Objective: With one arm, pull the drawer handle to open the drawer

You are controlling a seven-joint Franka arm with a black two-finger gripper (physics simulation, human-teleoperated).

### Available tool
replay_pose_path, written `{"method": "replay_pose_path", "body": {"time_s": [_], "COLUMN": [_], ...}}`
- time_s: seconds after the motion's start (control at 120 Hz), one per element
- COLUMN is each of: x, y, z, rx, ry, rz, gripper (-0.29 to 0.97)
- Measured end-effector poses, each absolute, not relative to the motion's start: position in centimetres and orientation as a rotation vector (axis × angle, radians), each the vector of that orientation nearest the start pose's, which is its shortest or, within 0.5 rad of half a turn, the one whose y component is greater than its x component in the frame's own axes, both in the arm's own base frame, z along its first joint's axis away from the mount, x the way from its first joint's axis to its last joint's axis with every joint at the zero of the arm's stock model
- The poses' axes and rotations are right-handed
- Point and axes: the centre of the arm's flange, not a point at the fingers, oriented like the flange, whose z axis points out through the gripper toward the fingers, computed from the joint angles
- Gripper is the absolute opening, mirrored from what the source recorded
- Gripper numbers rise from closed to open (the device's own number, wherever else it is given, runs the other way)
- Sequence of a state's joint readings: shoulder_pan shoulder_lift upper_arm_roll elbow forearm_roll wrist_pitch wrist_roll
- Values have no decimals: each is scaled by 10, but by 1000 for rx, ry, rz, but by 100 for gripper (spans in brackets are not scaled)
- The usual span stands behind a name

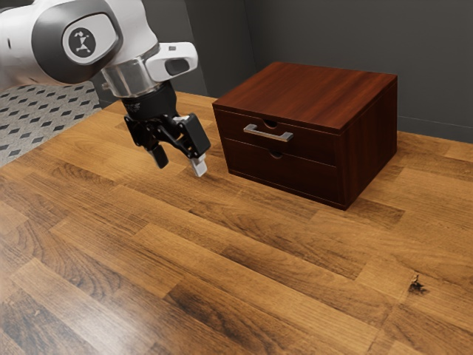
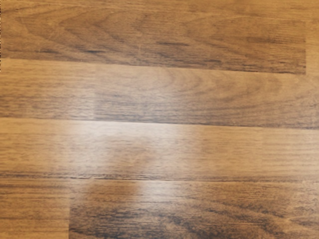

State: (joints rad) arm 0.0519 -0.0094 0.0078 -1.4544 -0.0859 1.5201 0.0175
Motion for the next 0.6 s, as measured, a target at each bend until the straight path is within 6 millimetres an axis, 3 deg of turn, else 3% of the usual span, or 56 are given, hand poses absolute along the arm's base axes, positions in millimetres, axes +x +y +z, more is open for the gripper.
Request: {"method": "replay_pose_path", "body": {"time_s": [0.208, 0.275, 0.35, 0.4, 0.5, 0.6], "x": [545, 538, 522, 514, 501, 492], "y": [32, 36, 42, 48, 64, 78], "z": [682, 718, 781, 808, 838, 843], "rx": [-3220, -3206, -3165, -3125, -3016, -2951], "ry": [-80, -80, -33, 41, 291, 516], "rz": [-133, -244, -452, -570, -720, -732], "gripper": [68, 68, 68, 68, 68, 68]}}
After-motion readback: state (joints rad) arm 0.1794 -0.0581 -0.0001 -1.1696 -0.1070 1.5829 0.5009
